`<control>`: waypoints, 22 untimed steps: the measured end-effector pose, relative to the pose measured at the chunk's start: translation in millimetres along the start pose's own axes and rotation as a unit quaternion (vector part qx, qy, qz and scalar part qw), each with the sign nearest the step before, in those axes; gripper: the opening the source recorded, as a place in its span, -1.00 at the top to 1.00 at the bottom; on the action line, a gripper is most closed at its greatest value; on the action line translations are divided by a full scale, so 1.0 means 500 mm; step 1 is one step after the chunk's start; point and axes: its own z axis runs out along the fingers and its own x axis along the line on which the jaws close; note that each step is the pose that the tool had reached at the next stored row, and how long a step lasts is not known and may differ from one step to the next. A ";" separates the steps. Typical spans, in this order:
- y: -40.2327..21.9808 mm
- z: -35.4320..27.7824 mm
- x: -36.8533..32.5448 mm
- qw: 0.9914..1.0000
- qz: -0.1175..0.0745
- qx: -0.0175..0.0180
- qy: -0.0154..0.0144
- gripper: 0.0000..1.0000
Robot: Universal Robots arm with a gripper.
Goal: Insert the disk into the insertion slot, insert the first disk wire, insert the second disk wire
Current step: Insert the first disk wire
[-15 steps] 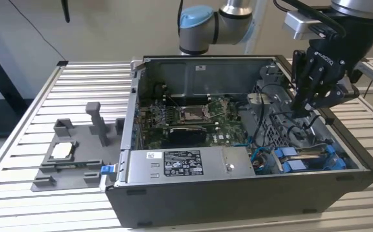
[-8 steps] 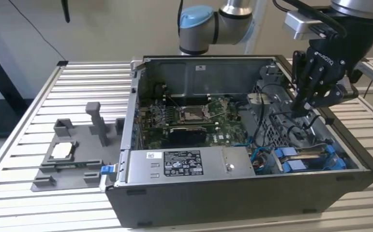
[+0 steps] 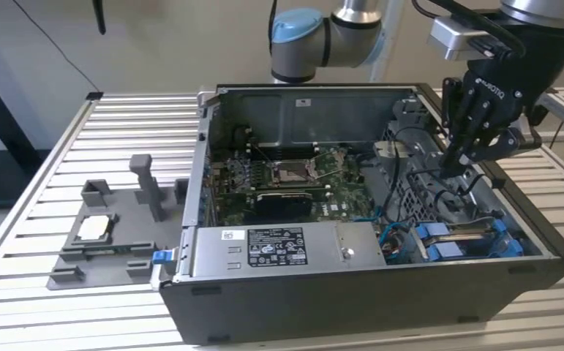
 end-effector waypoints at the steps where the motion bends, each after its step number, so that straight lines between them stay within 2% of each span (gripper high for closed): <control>1: 0.000 0.000 0.000 1.000 0.000 0.000 0.000 0.62; 11: 0.000 0.000 0.002 1.000 0.000 0.000 0.000 0.62; 13: 0.000 0.001 0.008 1.000 0.000 0.000 0.000 0.62; 17: 0.000 0.002 0.031 1.000 0.000 0.000 0.000 0.62; 22: 0.000 0.006 0.047 1.000 0.000 0.000 0.000 0.62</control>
